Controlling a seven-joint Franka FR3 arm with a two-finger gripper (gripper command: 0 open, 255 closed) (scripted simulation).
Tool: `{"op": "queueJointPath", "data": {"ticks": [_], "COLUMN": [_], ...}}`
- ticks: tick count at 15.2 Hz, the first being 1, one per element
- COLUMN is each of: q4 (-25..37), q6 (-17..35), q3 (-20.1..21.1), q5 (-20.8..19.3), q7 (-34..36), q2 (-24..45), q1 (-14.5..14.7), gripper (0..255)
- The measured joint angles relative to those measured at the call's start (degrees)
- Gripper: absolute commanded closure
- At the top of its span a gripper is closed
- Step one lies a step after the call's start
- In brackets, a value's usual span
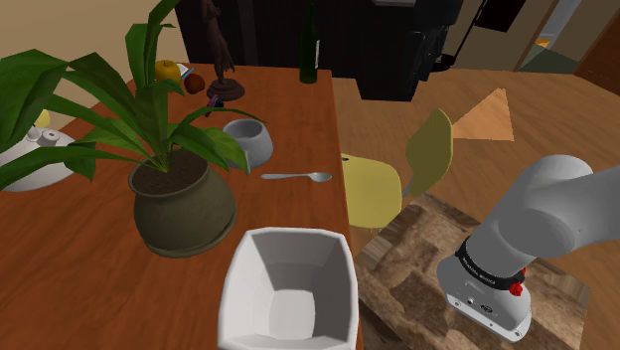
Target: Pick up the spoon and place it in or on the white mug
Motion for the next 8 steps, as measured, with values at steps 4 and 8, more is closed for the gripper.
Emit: {"op": "queueJointPath", "data": {"ticks": [4,8], "q4": [-3.00,-7.24], "q6": [4.75,13.63], "q3": [0.18,0.58], "q5": [0.78,2.26], "q7": [-1.36,-4.06], "q2": [0.91,3.82], "q1": [0.89,2.61], "gripper": [0,0]}}
